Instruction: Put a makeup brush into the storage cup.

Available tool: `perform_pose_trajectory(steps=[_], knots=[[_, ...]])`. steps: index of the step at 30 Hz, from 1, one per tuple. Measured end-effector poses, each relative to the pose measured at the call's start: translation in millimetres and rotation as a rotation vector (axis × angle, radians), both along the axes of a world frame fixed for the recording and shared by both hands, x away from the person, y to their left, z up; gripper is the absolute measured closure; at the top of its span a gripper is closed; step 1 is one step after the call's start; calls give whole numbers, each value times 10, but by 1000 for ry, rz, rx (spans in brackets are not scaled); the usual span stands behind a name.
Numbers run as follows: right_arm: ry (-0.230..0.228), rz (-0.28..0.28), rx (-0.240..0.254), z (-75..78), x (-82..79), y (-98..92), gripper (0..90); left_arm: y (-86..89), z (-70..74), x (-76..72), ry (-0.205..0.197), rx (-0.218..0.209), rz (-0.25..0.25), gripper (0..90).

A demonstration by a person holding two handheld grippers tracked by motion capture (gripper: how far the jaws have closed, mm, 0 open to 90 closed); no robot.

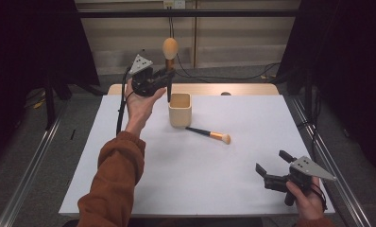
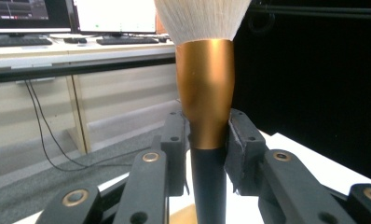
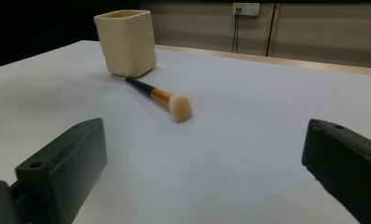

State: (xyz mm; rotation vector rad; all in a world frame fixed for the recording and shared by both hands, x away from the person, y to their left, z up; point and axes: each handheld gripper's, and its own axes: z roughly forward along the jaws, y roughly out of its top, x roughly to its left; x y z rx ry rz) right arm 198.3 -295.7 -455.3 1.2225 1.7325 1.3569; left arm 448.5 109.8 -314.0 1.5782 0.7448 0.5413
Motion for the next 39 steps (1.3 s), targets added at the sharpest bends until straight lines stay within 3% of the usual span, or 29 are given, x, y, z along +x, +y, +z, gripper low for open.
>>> perform_pose_trajectory(steps=[5,8,10,11,15,17,25,30,39], knots=[[-1,0,2,0,-6,1,0,-38,22,61,-2,-7,10,712],[0,-2,3,-1,-8,-5,0,-58,-20,106,-1,-23,-4,712],[-1,-1,3,1,-10,-3,0,-71,-54,132,-5,-6,5,712],[-1,0,3,1,-11,-2,0,-81,-71,137,6,-22,1,712],[0,-1,3,0,-8,-2,0,-125,-119,166,6,5,-1,712],[2,-1,3,-1,-8,-7,0,-139,-132,160,7,-12,-3,712],[-2,4,-2,-2,-15,-3,0,-196,-219,188,1,6,-10,712],[2,1,-3,-6,-14,-9,0,-175,-290,215,24,-4,-5,711],[1,0,-4,-5,-16,-6,0,-159,-409,230,38,23,7,712]])
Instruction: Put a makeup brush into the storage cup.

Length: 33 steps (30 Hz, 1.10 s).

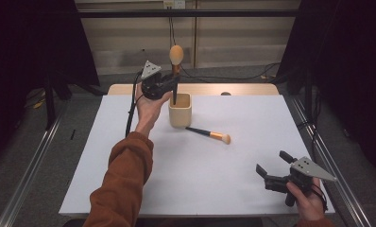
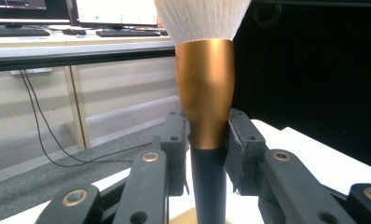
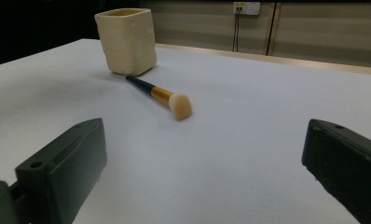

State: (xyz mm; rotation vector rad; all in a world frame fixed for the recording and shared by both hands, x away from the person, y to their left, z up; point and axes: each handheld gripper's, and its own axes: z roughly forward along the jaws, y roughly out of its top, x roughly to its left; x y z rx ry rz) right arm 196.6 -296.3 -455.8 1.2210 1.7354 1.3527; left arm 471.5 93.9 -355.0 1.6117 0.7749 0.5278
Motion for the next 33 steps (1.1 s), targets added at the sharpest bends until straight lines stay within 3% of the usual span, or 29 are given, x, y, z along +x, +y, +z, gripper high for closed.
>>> perform_pose_trajectory(steps=[2,8,17,21,33], knots=[[-2,2,-1,0,-1,0,0,1,-20,6,-6,16,3,712],[0,-1,2,-1,0,-1,0,-6,-80,45,4,1,11,712],[2,-2,4,-1,-7,-8,0,-9,-227,55,26,17,-5,711],[0,-2,3,-1,-5,-6,0,12,-268,42,33,10,3,712],[2,0,3,-4,-1,-3,0,-14,-424,-29,37,44,-21,711]])
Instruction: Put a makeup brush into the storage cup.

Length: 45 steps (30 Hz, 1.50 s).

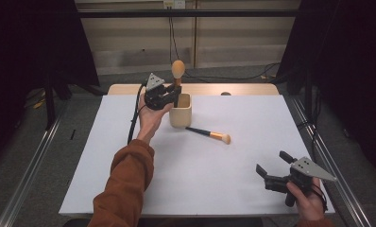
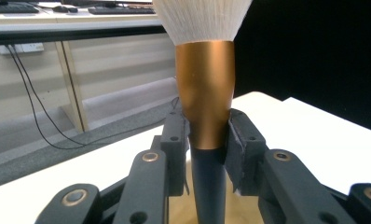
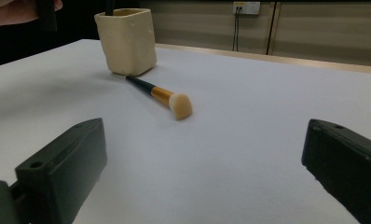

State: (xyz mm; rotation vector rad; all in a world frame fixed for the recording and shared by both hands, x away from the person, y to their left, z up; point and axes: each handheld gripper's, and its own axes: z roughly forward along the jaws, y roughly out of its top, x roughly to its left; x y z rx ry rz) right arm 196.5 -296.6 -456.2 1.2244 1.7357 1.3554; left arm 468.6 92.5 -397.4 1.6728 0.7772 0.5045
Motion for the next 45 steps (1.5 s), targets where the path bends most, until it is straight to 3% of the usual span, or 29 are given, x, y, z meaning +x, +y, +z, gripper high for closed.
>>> perform_pose_trajectory(steps=[23,26,28,32,45], knots=[[1,3,-5,-2,1,3,0,67,-142,25,77,17,25,698],[3,2,-2,-1,1,7,0,59,-147,23,82,24,27,644],[0,3,-4,-3,4,6,0,53,-168,12,85,62,18,638],[1,3,-4,-3,4,7,0,85,-213,1,99,10,36,599],[1,5,-4,-1,1,11,0,136,-175,-43,95,23,44,409]])
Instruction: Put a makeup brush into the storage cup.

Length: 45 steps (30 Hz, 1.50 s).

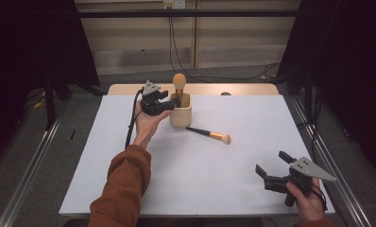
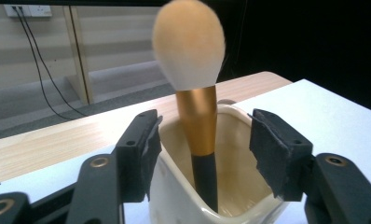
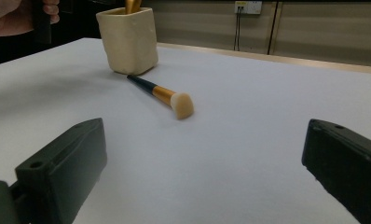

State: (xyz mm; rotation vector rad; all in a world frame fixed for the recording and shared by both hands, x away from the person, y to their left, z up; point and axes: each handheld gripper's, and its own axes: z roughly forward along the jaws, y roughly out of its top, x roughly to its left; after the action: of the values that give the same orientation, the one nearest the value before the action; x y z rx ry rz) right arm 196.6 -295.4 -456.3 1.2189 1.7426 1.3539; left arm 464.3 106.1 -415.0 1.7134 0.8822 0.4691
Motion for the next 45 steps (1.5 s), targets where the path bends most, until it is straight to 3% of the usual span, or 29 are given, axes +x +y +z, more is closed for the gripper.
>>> perform_pose_trajectory(steps=[3,5,11,15,18,26,27,32,34,36,38,45], knots=[[-1,0,0,-1,2,0,0,8,11,-29,13,-26,-3,330],[0,0,0,-1,1,2,0,9,14,-56,10,-10,0,266],[2,2,-4,-2,6,4,0,45,35,-116,19,-14,11,107],[3,1,-3,-1,9,6,0,96,44,-167,21,-36,2,60],[4,-1,-2,0,10,7,0,132,41,-200,20,-60,-1,44],[4,1,-6,-1,9,8,0,207,38,-320,11,-22,-40,32],[4,0,-6,-2,11,9,0,216,38,-328,20,-34,-40,31],[3,1,-7,-2,12,11,0,230,42,-401,5,-7,-32,34],[5,-1,-5,-2,13,10,0,242,48,-418,37,-32,-32,34],[4,-2,-2,-1,15,11,0,265,39,-440,25,-60,-41,34],[4,-2,-2,-1,12,13,0,268,36,-468,1,-39,-41,34],[3,0,-6,1,9,11,0,375,7,-557,26,-40,-50,23]])
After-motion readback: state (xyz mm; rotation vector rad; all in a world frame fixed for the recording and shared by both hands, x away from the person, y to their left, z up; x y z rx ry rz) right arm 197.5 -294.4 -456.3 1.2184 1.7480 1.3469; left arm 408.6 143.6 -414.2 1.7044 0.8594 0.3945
